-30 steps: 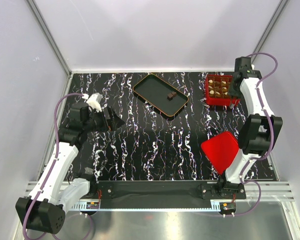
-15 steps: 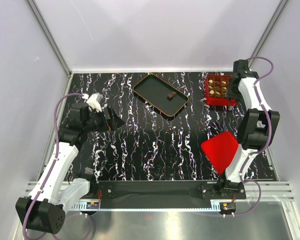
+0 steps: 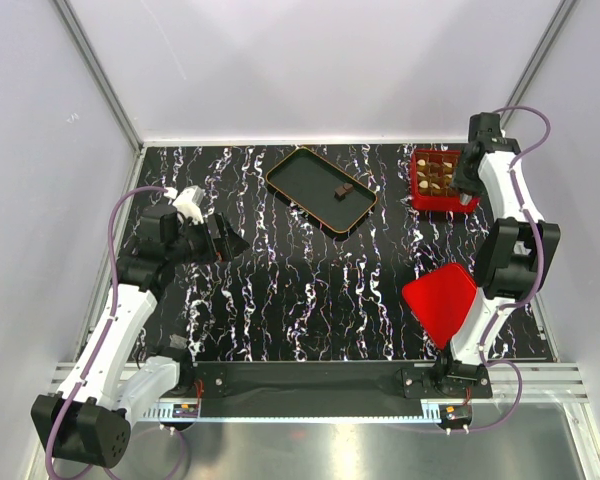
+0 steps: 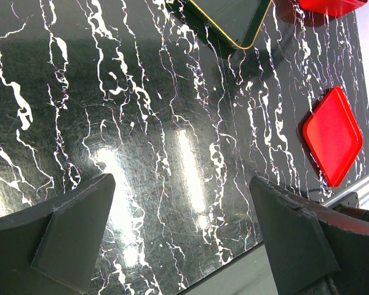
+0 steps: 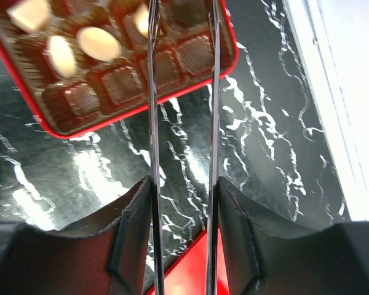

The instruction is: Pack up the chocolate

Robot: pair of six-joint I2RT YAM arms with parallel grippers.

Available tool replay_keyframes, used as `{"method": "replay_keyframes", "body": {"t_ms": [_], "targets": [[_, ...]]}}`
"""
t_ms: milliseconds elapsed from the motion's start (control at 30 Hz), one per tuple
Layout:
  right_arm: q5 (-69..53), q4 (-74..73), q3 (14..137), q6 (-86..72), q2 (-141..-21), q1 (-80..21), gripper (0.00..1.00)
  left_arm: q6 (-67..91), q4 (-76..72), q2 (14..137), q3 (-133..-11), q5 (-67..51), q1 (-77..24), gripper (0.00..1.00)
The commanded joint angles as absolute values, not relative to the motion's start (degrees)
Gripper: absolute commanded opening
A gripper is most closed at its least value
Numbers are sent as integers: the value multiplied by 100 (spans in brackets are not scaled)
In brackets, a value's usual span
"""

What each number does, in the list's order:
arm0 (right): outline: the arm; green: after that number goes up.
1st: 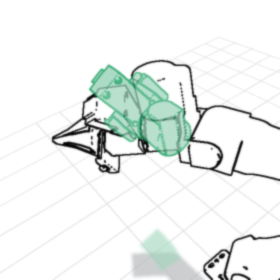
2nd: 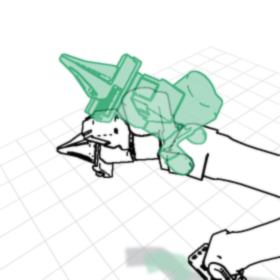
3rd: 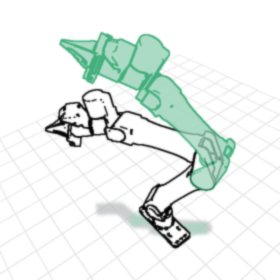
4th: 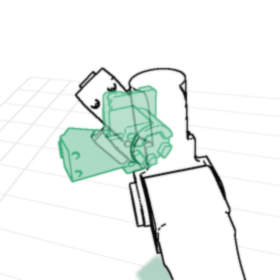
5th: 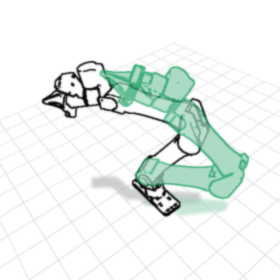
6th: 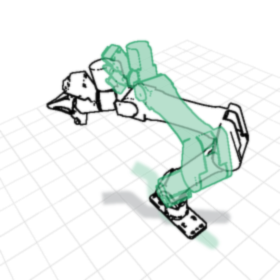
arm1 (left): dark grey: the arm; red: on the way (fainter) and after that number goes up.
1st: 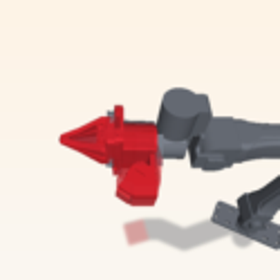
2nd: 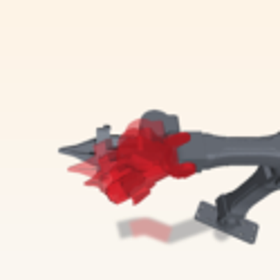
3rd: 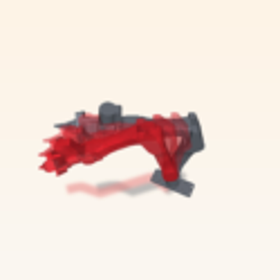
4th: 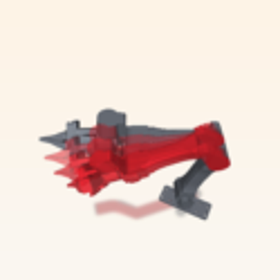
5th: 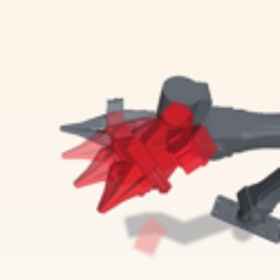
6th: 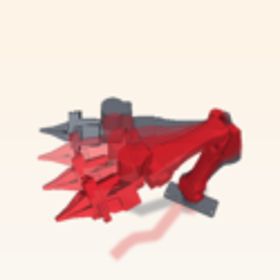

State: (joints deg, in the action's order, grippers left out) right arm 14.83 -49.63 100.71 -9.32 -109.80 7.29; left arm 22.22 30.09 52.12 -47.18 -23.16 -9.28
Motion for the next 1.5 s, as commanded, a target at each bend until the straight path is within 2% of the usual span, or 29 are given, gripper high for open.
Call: {"method": "replay_keyframes", "body": {"t_ms": [0,167,400,567,833,1467], "targets": [[1205,-4939,10362,-1037,-10627,686,50,2118,2821,5194,-4755,-2259,-914,99],[836,-4869,10231,-1116,-10407,159,49,2118,2813,5159,-4746,-2233,-914,99],[520,-4449,10038,-1186,-10274,-1439,50,2127,2821,5150,-4737,-2224,-914,99],[256,-4078,9905,-1204,-10494,-2012,50,2118,2830,5159,-4755,-2224,-914,99],[176,-3990,9844,-1037,-10925,-2382,50,2118,2821,5150,-4755,-2232,-914,99],[905,-4412,10054,-1072,-11522,-2654,50,2127,2821,5203,-4755,-2259,-914,99]]}}
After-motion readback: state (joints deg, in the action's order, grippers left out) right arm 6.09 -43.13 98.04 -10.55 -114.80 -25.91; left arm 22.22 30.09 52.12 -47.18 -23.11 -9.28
